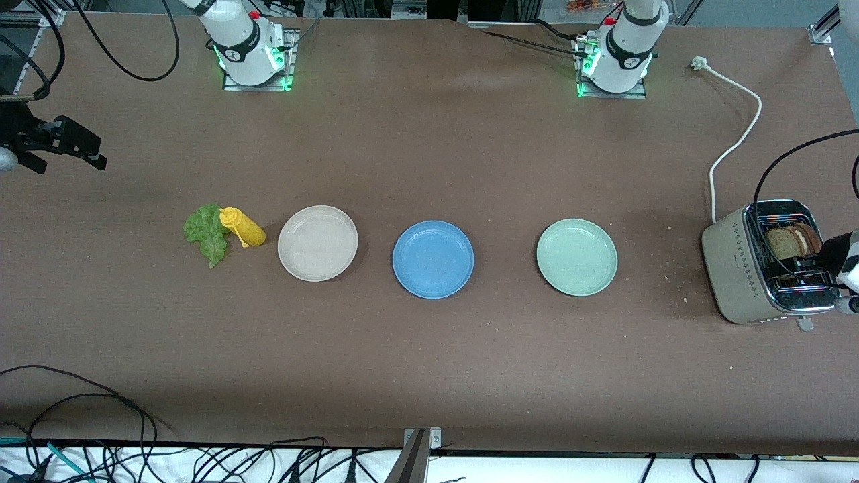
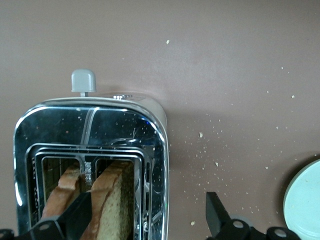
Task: Make sandwich in blue plate with both arms
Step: 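Move the left gripper over the toaster and lower toward the bread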
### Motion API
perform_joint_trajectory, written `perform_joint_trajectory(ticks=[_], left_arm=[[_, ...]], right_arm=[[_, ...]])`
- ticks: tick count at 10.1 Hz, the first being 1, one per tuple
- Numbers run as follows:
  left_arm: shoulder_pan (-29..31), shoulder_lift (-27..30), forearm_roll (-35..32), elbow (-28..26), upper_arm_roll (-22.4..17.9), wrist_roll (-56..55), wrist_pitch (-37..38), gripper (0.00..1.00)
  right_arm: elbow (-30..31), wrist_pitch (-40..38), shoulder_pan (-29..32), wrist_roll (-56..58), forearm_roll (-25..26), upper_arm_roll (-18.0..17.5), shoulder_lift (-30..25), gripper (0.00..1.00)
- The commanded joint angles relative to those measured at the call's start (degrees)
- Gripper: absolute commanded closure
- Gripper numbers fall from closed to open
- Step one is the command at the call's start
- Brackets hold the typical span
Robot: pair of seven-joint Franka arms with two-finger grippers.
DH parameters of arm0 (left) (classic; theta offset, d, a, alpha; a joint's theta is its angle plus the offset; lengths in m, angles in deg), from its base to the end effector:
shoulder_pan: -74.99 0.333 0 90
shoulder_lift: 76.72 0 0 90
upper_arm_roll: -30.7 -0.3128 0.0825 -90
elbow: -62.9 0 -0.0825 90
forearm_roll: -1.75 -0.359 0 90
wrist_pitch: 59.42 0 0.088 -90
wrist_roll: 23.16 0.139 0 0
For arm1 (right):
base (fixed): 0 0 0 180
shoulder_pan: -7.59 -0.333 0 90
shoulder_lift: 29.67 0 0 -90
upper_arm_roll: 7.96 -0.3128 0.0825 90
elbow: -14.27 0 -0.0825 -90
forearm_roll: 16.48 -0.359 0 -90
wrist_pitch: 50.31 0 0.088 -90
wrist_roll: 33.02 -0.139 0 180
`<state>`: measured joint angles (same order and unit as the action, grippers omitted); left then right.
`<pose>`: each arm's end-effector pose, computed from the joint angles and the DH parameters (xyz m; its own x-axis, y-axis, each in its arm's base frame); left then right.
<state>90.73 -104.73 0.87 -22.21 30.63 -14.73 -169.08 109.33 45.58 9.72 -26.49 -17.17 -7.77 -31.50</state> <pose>0.6363 0.1817 0.3613 0.9905 0.1227 -0.0619 0.1226 -0.9924 -0.0057 0.5295 -0.0199 0.5757 0.9963 0.0722 0.0475 0.0726 -0.9973 -0.0068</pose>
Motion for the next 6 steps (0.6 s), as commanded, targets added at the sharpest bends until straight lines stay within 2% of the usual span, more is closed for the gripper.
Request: perform_joint_trajectory(ticks=[1, 3, 6], left_arm=[[0.2, -1.6, -1.7, 2.0, 0.3, 1.3, -0.5, 0.00], [0.2, -1.6, -4.3, 2.0, 0.3, 1.3, -0.5, 0.00], [0.2, -1.8, -4.4, 1.9, 0.3, 1.3, -0.5, 0.00]], right_arm=[[-1.3, -0.8, 0.3, -0.6, -0.4, -0.3, 0.3, 0.00], [-1.3, -0.8, 0.3, -0.6, -0.4, -0.3, 0.5, 0.00], [-1.3, -0.8, 0.3, -0.6, -0.4, -0.3, 0.5, 0.00]])
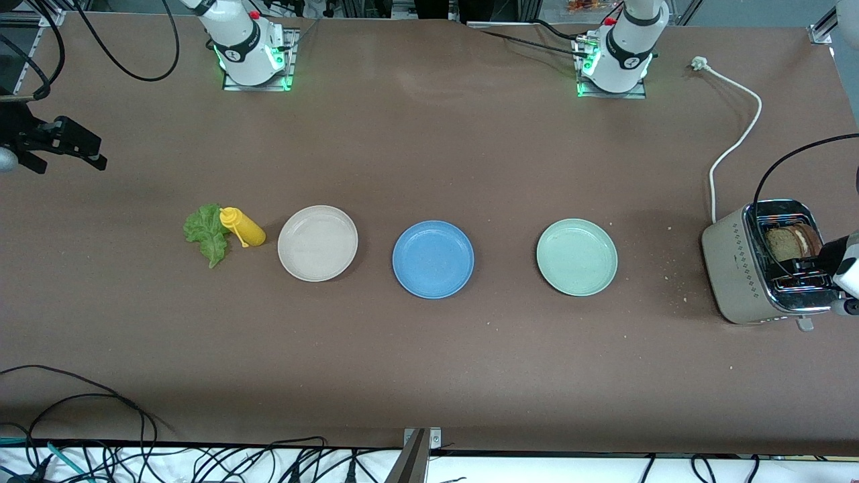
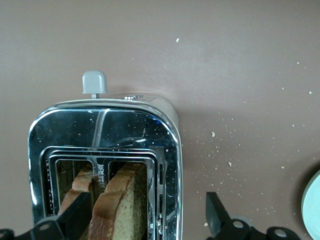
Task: Make sandwich in blue plate with both arms
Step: 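Move the left gripper over the toaster and lower toward the bread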
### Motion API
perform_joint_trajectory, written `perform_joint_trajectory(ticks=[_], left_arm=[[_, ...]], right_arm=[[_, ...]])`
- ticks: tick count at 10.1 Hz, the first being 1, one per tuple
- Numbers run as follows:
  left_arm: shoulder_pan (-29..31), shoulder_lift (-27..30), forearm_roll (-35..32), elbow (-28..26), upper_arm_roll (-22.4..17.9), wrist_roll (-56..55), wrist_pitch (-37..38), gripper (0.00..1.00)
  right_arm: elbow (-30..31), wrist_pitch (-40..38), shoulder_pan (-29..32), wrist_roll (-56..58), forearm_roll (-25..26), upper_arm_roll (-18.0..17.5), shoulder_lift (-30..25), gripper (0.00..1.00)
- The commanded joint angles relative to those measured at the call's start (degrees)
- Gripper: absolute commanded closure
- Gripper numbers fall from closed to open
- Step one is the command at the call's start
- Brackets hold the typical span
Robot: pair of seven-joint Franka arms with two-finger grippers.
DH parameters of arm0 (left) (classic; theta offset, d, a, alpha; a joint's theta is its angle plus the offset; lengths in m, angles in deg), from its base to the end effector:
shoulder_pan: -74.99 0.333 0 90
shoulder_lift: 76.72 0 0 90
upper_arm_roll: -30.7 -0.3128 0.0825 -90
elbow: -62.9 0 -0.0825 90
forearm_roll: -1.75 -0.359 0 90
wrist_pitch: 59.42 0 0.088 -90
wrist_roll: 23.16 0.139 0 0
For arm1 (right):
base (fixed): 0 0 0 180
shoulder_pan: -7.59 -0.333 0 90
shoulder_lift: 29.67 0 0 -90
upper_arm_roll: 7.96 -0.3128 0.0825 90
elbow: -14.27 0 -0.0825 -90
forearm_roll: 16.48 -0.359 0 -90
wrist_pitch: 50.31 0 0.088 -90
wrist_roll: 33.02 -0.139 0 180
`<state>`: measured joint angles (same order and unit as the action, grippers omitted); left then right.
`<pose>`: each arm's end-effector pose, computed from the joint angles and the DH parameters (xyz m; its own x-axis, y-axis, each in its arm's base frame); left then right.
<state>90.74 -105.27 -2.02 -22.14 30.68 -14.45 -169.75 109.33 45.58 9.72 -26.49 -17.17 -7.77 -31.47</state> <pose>0.6373 0.1867 0.3567 0.9928 0.0999 -0.0660 0.0966 -0.9940 -0.0510 0.5297 -0.0199 0.5754 0.9963 0.0722 0.0470 0.0726 -0.9973 -0.0068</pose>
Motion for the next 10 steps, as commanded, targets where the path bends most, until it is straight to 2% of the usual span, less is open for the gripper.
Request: perform_joint_trajectory(ticks=[1, 10], left_arm=[[0.2, -1.7, -1.6, 1.8, 0.2, 1.0, 0.1, 0.00], [1.0, -2.1, -1.6, 1.9, 0.2, 0.8, 0.6, 0.00]], right_arm=[[-1.3, -0.8, 0.3, -0.6, -0.4, -0.3, 0.5, 0.00], [-1.3, -0.8, 0.3, -0.6, -0.4, -0.3, 0.7, 0.00]])
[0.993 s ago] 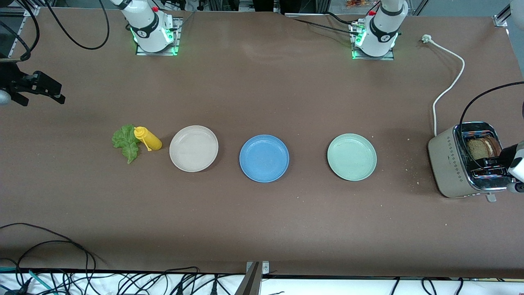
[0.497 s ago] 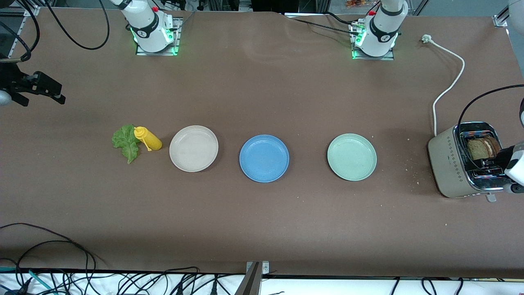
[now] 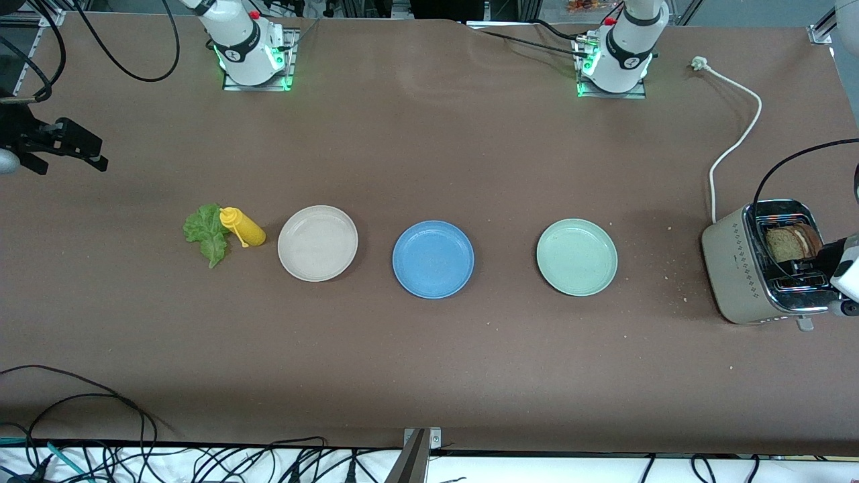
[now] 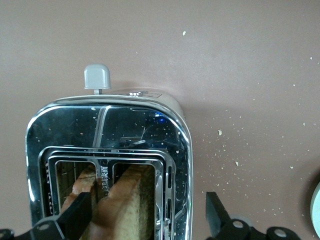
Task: Make sandwich in blue plate with both arms
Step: 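Move the left gripper over the toaster and lower toward the bread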
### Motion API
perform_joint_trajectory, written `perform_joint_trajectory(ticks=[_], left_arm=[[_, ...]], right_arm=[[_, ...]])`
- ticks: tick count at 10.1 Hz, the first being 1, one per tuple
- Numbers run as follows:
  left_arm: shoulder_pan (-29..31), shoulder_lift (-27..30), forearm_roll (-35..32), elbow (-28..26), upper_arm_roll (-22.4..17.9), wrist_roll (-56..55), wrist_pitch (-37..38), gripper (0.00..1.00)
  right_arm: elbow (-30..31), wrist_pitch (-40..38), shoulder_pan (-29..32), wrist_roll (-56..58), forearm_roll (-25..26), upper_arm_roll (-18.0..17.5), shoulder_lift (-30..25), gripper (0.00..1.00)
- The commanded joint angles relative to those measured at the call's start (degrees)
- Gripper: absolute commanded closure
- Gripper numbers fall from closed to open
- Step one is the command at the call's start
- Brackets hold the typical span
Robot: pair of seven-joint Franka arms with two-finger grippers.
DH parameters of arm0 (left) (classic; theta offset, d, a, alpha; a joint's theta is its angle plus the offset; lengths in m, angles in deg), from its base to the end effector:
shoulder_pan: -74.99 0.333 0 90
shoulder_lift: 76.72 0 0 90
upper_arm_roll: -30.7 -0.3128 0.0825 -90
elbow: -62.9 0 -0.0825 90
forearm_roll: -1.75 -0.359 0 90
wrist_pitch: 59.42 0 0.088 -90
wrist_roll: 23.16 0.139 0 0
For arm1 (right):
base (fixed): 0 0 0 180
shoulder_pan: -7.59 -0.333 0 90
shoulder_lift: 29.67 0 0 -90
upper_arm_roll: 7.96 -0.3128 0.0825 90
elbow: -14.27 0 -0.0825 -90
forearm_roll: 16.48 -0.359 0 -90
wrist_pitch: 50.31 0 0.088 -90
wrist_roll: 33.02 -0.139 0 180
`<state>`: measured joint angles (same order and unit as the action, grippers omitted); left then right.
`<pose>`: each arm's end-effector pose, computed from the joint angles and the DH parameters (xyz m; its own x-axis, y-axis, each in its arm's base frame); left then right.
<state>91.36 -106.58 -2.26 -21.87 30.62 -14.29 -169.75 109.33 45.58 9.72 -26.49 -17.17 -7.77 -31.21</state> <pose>0.6363 0.1950 0.3436 0.9906 0.1070 -0.0848 0.1028 -0.9933 -0.0518 0.5308 -0.0200 0.5730 0.9965 0.0722 0.0425 0.0726 -0.9973 -0.0073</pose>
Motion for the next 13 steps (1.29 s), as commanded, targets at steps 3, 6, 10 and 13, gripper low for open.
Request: perform_joint_trajectory(ticks=[3, 6, 10, 13], left_arm=[[0.4, -0.9, -1.4, 1.5, 0.3, 0.6, 0.6, 0.00], [0.4, -1.0, -1.4, 0.8, 0.3, 0.6, 2.1, 0.00], [0.7, -0.9, -1.4, 1.0, 0.3, 1.2, 4.8, 0.18], [0.7, -0.9, -1.3, 1.4, 0.3, 1.1, 6.3, 0.67]], right_arm=[[-1.3, -0.8, 0.3, -0.6, -0.4, -0.3, 0.4, 0.00], [-1.3, -0.8, 0.3, -0.6, -0.4, -0.3, 0.4, 0.00], [-1.3, -0.8, 0.3, -0.6, -0.4, -0.3, 0.4, 0.00], [-1.3, -0.9, 0.3, -0.6, -0.4, -0.3, 0.4, 0.00]])
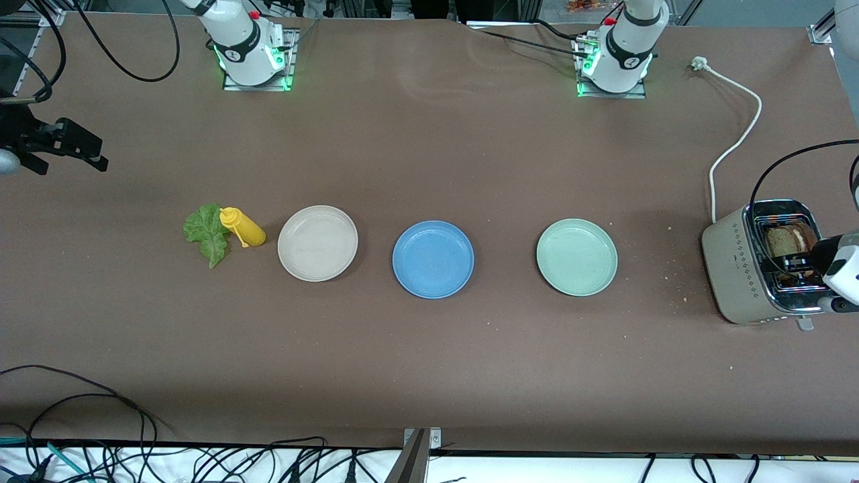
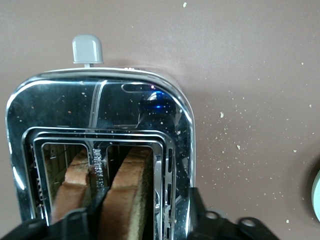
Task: Make sandwich in blue plate with both arms
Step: 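Move the left gripper over the toaster and lower toward the bread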
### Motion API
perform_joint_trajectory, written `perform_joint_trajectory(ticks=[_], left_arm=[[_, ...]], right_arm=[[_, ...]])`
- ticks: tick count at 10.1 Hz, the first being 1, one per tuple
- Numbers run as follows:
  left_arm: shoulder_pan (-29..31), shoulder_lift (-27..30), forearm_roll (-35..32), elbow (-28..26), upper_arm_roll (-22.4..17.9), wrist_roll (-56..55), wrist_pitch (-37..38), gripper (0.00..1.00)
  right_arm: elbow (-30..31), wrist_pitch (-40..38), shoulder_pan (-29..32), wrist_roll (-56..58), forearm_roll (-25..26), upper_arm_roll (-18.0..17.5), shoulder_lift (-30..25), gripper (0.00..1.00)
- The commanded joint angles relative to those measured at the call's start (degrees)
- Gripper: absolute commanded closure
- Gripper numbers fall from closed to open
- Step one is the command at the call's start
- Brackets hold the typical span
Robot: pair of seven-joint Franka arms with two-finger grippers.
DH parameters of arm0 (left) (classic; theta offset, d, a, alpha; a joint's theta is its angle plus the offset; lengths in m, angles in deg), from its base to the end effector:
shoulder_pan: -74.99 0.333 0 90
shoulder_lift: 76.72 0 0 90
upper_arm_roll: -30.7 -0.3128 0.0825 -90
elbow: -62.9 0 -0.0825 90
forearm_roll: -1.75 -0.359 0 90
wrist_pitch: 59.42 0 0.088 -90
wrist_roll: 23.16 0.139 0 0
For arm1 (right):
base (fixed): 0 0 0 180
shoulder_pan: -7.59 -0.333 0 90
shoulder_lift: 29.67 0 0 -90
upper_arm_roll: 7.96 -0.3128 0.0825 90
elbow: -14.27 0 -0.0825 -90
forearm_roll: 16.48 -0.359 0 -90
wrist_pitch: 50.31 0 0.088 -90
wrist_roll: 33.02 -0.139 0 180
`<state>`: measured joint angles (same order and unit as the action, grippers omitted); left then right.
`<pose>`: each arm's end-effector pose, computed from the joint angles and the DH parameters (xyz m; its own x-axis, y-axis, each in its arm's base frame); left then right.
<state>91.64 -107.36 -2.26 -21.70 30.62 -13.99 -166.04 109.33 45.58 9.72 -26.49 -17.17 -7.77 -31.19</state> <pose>0.6267 0.1961 0.3313 0.9814 0.1083 -0.1588 0.1033 -0.9939 -0.0392 0.5308 -0.0200 0.5728 0.9965 0.0722 0.0421 0.0726 -0.9973 -0.0074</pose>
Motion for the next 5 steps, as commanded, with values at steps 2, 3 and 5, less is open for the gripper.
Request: perform_joint_trajectory(ticks=[2, 3, 5], left_arm=[[0.4, 0.0, -1.3, 1.3, 0.3, 0.5, 2.7, 1.00], [0.4, 0.1, -1.3, 1.3, 0.3, 0.5, 2.7, 1.00], [0.4, 0.3, -1.3, 1.5, 0.3, 0.5, 2.7, 1.00]], right_arm=[[-1.3, -0.9, 0.3, -0.6, -0.4, -0.3, 0.4, 0.00], [-1.3, -0.8, 0.3, -0.6, -0.4, -0.3, 0.4, 0.00], [-1.3, -0.8, 0.3, -0.6, -0.4, -0.3, 0.4, 0.00]])
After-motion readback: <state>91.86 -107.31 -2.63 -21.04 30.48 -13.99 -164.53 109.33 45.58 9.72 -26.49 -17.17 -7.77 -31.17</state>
